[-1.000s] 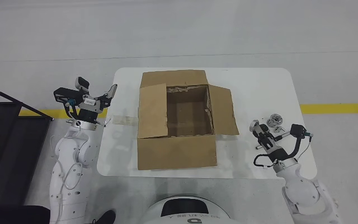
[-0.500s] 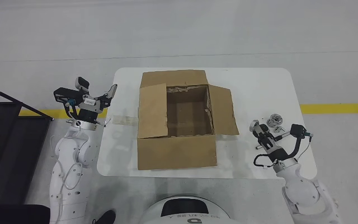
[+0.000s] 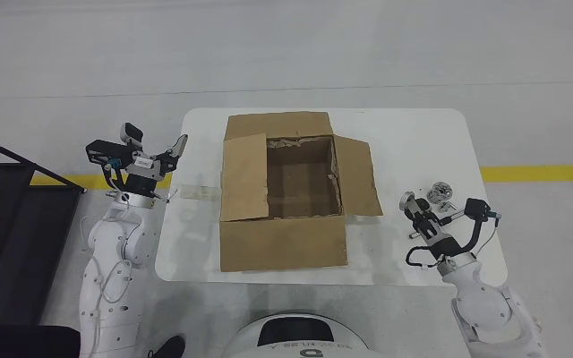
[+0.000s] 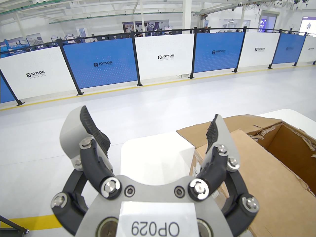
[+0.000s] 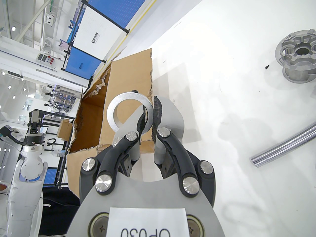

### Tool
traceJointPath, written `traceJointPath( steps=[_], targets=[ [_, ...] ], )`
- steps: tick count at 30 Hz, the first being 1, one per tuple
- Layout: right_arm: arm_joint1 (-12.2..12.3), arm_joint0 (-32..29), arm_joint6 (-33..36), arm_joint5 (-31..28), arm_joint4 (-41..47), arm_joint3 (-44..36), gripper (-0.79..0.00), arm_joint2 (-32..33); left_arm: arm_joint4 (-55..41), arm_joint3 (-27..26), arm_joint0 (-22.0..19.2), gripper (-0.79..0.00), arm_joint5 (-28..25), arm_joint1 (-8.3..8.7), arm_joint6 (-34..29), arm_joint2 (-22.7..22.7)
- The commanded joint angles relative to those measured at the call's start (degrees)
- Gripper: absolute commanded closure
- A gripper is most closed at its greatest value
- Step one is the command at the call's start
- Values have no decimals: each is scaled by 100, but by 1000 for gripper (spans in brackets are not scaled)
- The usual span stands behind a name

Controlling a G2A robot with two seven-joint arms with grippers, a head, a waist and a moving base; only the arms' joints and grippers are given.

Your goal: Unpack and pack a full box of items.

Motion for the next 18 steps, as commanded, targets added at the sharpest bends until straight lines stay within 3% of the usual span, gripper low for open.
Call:
traceJointPath(
  steps=[1,2,3,10,13,18],
  targets=[
    [0,0,0,-19,0,0,0,0,0,0,0,-785,0,0,0,0],
    [-1,15,2,-17,6,-5,-265,-5,0,0,0,-785,0,0,0,0],
    [-5,72,39,-1,30,-11,0,-47,0,0,0,-785,0,0,0,0],
    [-26,1034,721,308,-177,-291,0,-833,0,0,0,-785,0,0,0,0],
    [-53,1513,1016,776,-554,-524,0,-1374,0,0,0,-785,0,0,0,0],
    [-172,2534,1142,2056,-1494,-506,0,-2520,0,0,0,-785,0,0,0,0]
  ],
)
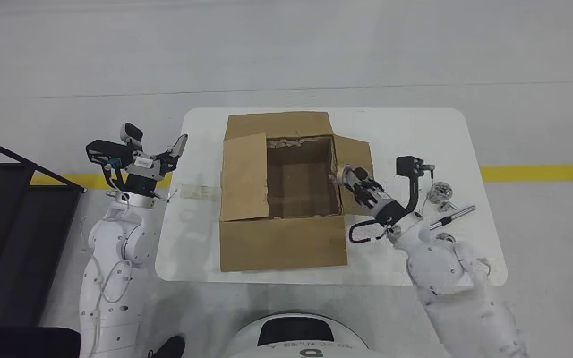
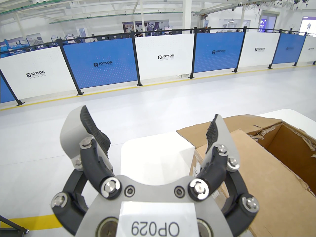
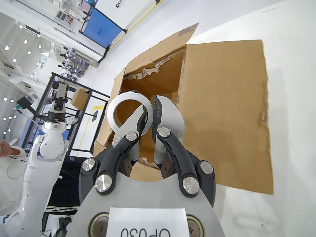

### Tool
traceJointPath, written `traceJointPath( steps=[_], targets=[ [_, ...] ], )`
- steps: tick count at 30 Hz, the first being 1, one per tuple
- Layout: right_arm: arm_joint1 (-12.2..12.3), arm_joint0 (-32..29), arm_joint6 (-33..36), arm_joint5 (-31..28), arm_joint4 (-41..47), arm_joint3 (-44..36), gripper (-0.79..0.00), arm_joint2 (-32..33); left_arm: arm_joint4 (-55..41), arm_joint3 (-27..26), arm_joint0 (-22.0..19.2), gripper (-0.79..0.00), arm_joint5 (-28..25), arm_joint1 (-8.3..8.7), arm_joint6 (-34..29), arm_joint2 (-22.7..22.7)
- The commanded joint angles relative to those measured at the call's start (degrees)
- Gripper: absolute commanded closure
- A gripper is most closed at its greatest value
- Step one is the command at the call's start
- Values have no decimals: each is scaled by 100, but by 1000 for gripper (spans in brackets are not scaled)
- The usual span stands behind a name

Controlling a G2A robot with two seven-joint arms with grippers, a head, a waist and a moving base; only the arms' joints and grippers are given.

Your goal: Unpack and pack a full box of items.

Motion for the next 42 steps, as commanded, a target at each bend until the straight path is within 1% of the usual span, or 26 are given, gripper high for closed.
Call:
traceJointPath(
  steps=[1,2,10,11,12,14,18,21,23,27,31,32,34,35,36,37,38,42],
  targets=[
    [-65,431,-39,735,-447,105,0,-516,0,0,0,-785,0,0,0,0],
    [-76,481,-49,831,-490,112,0,-583,0,0,0,-785,0,0,0,0],
    [-75,487,-43,832,-530,136,0,-586,0,0,0,-785,0,0,0,0],
    [-68,535,61,864,-782,224,0,-647,0,0,0,-785,0,0,0,0],
    [-76,634,212,1037,-1009,303,0,-776,0,0,0,-785,0,0,0,0],
    [-122,1034,629,1311,-1671,492,0,-1324,0,0,0,-785,0,0,0,0],
    [-381,2039,1068,2309,-2694,1162,0,-2569,0,0,0,-785,0,0,0,0],
    [-608,2585,1257,2761,-2997,1579,0,-3273,0,0,0,-785,0,0,0,0],
    [-729,2843,1381,3001,-3243,1870,0,-3594,0,0,0,-785,0,0,0,0],
    [-972,3335,1958,3357,-3666,2448,0,-4140,0,0,0,-785,0,0,0,0],
    [-1269,3810,2357,3787,-3733,3022,0,-4458,0,0,0,-785,0,0,0,0],
    [-1342,3915,2438,3851,-3687,3151,-129,-4505,0,0,0,-785,0,0,0,0],
    [-1472,4089,2643,3893,-3567,3401,-80,-4589,0,0,0,-785,0,0,0,0],
    [-1531,4176,2729,3914,-3539,3513,-95,-4624,0,0,0,-785,0,0,0,0],
    [-1588,4244,2783,3948,-3521,3601,-160,-4658,0,0,0,-785,0,0,0,0],
    [-1646,4281,2846,3977,-3406,3629,-428,-4664,0,0,0,-785,0,0,0,0],
    [-1695,4316,2888,3945,-3278,3637,-785,-4657,0,0,0,-785,0,0,0,0],
    [-1811,4329,2837,3977,-3023,3500,-785,-4538,0,0,0,-785,0,0,0,0]
  ],
)
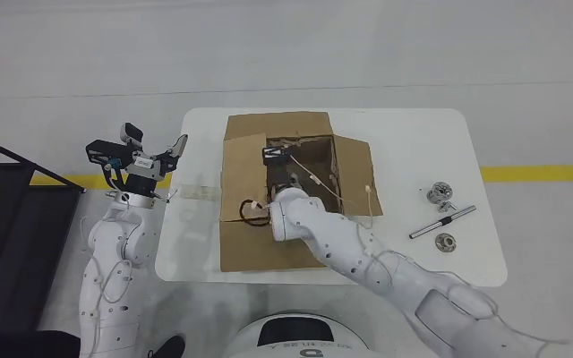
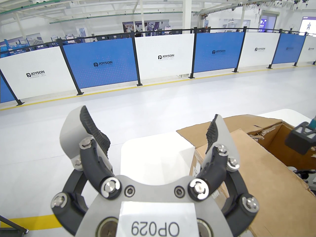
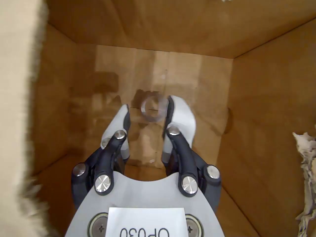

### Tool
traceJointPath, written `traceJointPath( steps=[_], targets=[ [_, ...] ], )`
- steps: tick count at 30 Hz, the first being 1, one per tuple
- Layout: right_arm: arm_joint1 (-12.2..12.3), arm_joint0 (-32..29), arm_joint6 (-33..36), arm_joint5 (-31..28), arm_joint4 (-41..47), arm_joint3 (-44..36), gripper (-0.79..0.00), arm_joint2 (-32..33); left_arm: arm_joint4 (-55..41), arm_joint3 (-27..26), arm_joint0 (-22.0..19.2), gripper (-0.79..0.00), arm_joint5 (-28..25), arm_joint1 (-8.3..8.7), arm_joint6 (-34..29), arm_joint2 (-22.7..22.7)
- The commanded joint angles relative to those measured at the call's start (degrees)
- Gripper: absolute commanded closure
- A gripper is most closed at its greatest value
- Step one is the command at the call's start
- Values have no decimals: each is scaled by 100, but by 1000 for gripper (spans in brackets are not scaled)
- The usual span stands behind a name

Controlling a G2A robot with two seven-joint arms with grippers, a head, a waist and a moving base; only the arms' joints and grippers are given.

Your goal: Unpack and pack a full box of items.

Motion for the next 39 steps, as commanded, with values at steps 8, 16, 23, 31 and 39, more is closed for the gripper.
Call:
traceJointPath(
  steps=[8,16,23,31,39],
  targets=[
    [66,-525,-159,-291,59,-1099,-785,442,0,0,0,-785,0,0,0,0],
    [177,-1116,-238,-929,-32,-2260,-785,680,0,0,0,-785,0,0,0,0],
    [77,-1118,-194,-1113,-354,-2271,-785,376,-163,-89,54,-785,277,4,251,-200],
    [-249,-866,-408,-1048,-510,-1626,-785,-220,-983,-300,164,-785,12,50,136,-674],
    [-644,-570,-475,-636,-716,-1079,-785,-555,-549,-210,-8,-785,-402,103,-671,-240]
  ],
)
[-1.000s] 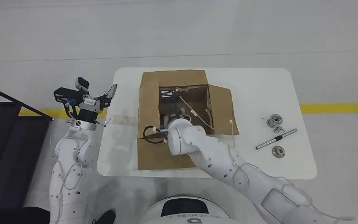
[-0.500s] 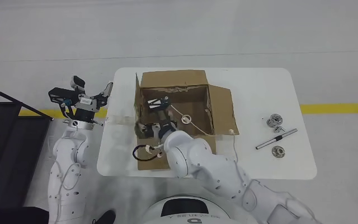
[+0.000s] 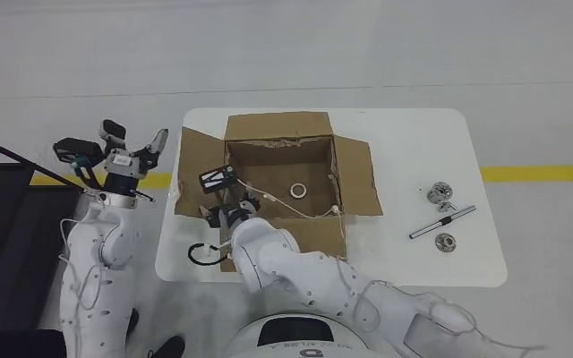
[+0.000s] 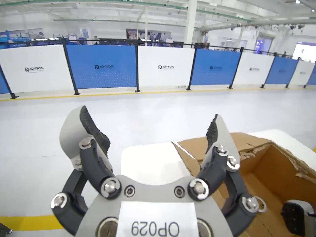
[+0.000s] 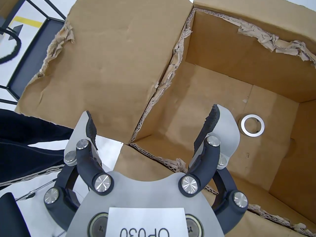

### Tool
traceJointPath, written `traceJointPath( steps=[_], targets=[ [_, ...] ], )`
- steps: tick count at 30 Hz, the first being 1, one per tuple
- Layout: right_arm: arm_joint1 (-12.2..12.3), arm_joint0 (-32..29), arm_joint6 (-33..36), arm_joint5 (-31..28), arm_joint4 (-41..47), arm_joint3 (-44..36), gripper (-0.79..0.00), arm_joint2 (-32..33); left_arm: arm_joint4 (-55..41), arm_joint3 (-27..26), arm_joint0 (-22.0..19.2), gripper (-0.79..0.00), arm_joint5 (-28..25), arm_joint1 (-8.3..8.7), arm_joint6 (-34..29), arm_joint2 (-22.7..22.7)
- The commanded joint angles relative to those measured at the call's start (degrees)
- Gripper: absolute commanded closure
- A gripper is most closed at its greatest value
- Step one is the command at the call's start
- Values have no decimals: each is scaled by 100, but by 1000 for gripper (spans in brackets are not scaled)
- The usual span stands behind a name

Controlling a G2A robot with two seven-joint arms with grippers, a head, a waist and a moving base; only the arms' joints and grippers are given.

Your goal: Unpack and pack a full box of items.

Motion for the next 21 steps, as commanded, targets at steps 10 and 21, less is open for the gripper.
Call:
traceJointPath(
  steps=[10,21],
  targets=[
    [-196,-140,8,49,-214,42,-785,124,2167,413,-192,-785,501,101,-460,464],
    [209,-1537,-600,-52,-1317,-1951,-785,1087,2574,1075,-569,-785,355,163,-1059,666]
  ],
)
